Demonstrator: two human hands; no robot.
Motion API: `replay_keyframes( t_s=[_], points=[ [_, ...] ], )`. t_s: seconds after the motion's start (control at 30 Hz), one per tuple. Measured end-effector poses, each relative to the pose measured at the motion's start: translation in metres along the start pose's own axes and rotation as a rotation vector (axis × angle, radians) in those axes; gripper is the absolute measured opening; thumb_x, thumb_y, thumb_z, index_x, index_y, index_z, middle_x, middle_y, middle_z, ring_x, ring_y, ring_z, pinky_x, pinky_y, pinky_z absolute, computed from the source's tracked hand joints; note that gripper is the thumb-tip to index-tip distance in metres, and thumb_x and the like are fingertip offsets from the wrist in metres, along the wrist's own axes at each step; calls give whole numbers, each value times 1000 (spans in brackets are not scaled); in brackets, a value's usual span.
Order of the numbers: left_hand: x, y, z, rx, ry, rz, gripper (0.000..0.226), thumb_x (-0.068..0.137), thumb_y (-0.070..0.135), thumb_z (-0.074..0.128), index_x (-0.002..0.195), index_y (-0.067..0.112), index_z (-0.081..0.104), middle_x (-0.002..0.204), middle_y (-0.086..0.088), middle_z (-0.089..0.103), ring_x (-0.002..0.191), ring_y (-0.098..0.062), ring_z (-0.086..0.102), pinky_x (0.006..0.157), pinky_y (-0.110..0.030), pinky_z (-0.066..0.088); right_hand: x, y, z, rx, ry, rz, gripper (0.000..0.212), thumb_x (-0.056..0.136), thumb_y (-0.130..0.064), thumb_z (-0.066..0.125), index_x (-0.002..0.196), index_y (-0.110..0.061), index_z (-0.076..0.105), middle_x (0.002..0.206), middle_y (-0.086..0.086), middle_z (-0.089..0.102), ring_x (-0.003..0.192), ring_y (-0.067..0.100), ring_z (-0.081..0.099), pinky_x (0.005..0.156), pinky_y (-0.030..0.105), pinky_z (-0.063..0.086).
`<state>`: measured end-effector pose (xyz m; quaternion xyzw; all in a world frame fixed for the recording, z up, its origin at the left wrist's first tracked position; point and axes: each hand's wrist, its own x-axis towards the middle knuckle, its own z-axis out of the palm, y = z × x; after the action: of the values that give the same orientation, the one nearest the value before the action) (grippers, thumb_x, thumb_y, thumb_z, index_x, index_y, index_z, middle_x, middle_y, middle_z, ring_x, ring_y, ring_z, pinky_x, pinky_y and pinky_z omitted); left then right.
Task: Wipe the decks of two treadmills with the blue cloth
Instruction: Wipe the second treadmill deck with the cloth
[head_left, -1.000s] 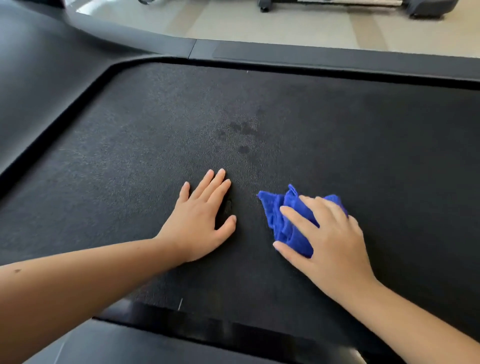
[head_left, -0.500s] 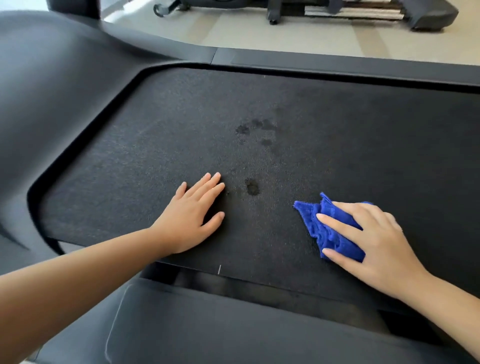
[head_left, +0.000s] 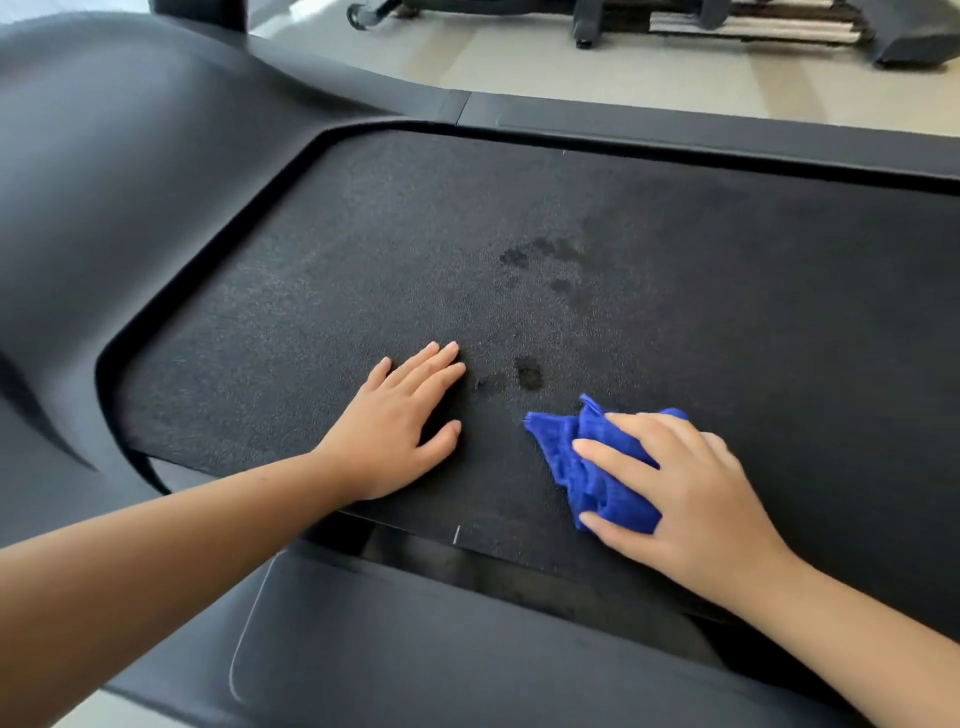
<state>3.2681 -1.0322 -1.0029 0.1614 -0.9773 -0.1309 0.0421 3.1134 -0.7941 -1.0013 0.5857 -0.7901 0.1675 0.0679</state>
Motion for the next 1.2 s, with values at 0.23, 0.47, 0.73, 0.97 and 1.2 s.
replay_keyframes(
  t_s=[0.23,0.47,0.73,0.97,1.2],
  points=[
    [0,-17,-3,41,-7,-44,76,79,60,14,146,24,21,150,17,2,138,1,-1,112,-39,3,13,-12,11,9,65,9,53,73,-59,51,111,-28,68,119,5,62,104,32,58,79,47,45],
    [1,-18,-4,-22,54,-90,74,77,51,18,144,22,27,151,16,10,137,3,3,110,-33,1,68,-60,40,31,48,-108,53,72,-62,49,111,-31,68,118,5,63,102,31,60,78,48,47],
    [2,-19,-4,-9,31,-107,73,78,54,16,145,24,25,149,20,5,136,6,-1,110,-32,-3,128,6,44,-30,116,46,59,71,-64,44,106,-25,71,108,6,66,94,33,61,73,48,47],
    [2,-18,-2,-18,55,-100,74,78,54,16,144,24,27,150,19,7,136,5,0,110,-32,-3,82,-19,36,36,79,1,53,72,-61,49,108,-27,69,115,4,63,102,29,58,79,45,45],
    [2,-18,-2,-31,84,-94,73,78,53,19,143,23,30,152,15,13,137,3,4,110,-34,-1,63,-30,34,47,119,-95,51,70,-62,52,106,-30,69,114,2,64,101,27,61,78,43,47]
  ],
)
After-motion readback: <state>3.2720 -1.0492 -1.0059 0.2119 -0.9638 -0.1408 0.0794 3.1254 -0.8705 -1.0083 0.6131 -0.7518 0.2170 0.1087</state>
